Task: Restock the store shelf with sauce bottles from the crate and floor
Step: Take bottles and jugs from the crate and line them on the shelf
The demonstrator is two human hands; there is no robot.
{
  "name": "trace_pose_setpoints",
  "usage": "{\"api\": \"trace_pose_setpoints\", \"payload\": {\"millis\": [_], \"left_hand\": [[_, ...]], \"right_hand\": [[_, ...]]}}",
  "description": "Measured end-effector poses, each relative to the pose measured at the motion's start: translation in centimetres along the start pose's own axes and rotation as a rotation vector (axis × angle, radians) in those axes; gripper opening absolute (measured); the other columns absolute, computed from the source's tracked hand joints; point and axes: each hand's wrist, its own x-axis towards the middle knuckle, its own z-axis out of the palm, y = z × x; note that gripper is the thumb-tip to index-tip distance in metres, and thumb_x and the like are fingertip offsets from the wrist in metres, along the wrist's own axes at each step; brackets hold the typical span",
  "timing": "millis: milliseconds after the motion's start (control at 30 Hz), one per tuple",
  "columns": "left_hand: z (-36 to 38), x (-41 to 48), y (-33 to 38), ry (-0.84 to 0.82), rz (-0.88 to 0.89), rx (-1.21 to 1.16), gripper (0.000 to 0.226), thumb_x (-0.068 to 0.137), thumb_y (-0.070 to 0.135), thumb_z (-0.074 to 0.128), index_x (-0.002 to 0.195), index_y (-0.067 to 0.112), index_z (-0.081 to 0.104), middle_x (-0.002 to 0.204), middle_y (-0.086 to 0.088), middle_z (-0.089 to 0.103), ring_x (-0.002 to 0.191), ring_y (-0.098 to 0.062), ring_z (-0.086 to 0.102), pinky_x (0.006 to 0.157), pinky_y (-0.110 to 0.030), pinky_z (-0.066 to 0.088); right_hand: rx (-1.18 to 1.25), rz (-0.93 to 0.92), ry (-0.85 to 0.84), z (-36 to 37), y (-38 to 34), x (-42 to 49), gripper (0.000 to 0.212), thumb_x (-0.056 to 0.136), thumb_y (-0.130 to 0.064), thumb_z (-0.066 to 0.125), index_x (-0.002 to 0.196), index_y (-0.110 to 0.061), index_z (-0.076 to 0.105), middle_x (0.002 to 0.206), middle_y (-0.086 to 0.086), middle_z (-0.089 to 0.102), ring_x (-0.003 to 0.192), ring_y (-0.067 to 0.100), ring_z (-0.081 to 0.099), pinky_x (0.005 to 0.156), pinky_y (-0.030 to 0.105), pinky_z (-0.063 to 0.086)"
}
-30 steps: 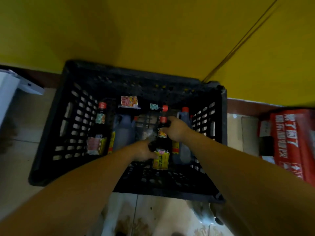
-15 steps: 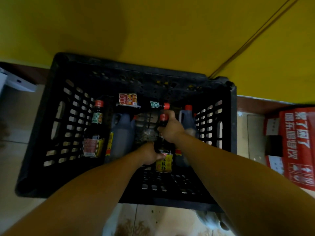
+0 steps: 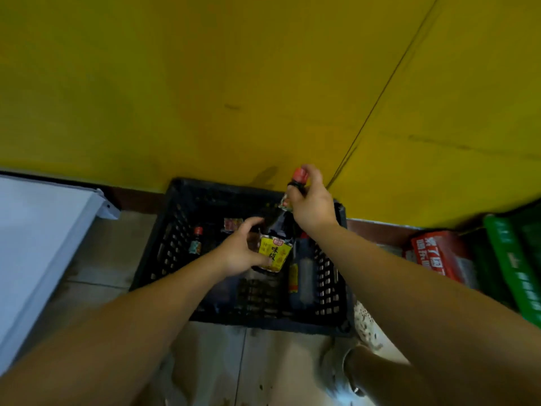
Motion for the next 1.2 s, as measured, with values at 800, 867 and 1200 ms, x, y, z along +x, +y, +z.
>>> {"api": "trace_pose_setpoints", "payload": {"millis": [800,867,1200], "left_hand": [[-7.0,-45.2,17.7,0.509,0.851,-0.239,0.067,0.083,-0.005,0.064,0.139,0.023,0.039,0.106,-0.006,0.068,0.086,-0.014,0.068,0.070,-0.024,0.058],[-7.7,-47.3,17.3,0.571,0.869,-0.226,0.070,0.082,-0.005,0.066,0.141,0.021,0.038,0.108,-0.009,0.067,0.092,-0.018,0.067,0.076,-0.030,0.057],[-9.4,-53.9,14.5,0.785,0.831,-0.127,0.065,0.079,0.001,0.072,0.129,0.031,0.042,0.112,-0.008,0.066,0.096,-0.019,0.068,0.080,-0.032,0.057]], "right_hand": [[0.202,-0.753,-0.160,-13.0,-37.8,-28.9,0.030,0.094,-0.036,0.058,0.121,-0.025,0.057,0.113,0.005,0.067,0.097,0.022,0.067,0.086,0.048,0.056],[0.179,-0.797,-0.192,-12.5,-39.4,-30.6,0.030,0.093,-0.041,0.057,0.120,-0.029,0.056,0.114,0.004,0.066,0.098,0.023,0.066,0.084,0.049,0.057],[0.214,-0.936,-0.285,-8.6,-42.3,-35.2,0.034,0.092,-0.040,0.058,0.124,-0.027,0.057,0.108,0.007,0.067,0.093,0.026,0.067,0.078,0.049,0.059]]}}
